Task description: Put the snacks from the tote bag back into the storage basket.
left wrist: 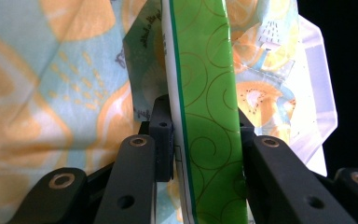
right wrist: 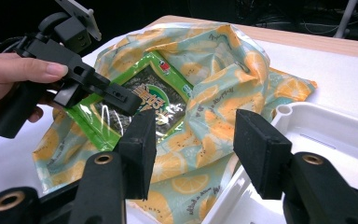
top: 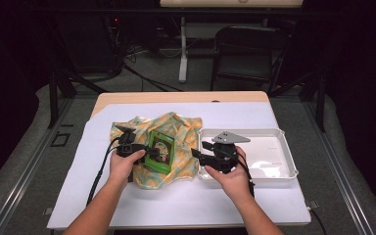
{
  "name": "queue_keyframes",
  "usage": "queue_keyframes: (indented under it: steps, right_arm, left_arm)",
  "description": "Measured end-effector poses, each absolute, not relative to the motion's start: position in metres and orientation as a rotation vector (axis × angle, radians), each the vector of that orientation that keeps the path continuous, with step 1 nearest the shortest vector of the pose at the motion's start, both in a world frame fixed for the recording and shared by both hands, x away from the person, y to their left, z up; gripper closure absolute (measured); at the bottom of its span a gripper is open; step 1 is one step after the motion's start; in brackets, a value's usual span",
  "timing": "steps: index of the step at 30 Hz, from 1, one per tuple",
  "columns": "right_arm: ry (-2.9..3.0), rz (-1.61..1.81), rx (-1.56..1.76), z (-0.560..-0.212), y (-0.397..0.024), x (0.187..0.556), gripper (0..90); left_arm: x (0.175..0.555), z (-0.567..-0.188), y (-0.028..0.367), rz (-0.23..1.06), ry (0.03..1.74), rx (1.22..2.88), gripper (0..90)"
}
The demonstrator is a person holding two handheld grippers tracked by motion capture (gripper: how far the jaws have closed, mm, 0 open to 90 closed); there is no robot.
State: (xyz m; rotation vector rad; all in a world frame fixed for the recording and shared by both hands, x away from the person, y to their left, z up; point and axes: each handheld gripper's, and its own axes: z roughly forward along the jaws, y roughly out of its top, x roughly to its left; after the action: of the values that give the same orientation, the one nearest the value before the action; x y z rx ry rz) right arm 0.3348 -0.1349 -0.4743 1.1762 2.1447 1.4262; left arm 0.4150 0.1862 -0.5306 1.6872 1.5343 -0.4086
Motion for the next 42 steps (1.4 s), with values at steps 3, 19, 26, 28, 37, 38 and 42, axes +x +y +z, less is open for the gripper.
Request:
queue_keyframes:
  steps: [3, 19, 26, 28, 37, 38, 42]
  right_arm:
    - [2.144, 1.431, 1.164, -0.473, -0.134, 0.333, 49.0]
    - [2.132, 1.444, 1.141, -0.47, -0.136, 0.331, 49.1]
    - [2.135, 1.435, 1.149, -0.471, -0.136, 0.331, 49.1]
    - [2.138, 1.431, 1.149, -0.471, -0.136, 0.331, 49.1]
    - [2.135, 1.435, 1.143, -0.471, -0.136, 0.331, 49.1]
    - [2.134, 1.439, 1.145, -0.471, -0.136, 0.331, 49.1]
    - [2.128, 1.44, 1.151, -0.472, -0.136, 0.331, 49.1]
  left_arm:
    - [0.413, -0.527, 0.188, -0.407, 1.542, 1.687, 71.7]
    - [0.401, -0.512, 0.188, -0.386, 1.543, 1.733, 71.8]
    - [0.396, -0.504, 0.19, -0.341, 1.53, 1.757, 71.8]
    - [0.395, -0.501, 0.191, -0.339, 1.535, 1.74, 71.8]
    - [0.391, -0.49, 0.199, -0.304, 1.52, 1.729, 71.8]
    - [0.39, -0.489, 0.199, -0.308, 1.523, 1.729, 71.8]
    - [0.389, -0.484, 0.201, -0.295, 1.515, 1.73, 71.8]
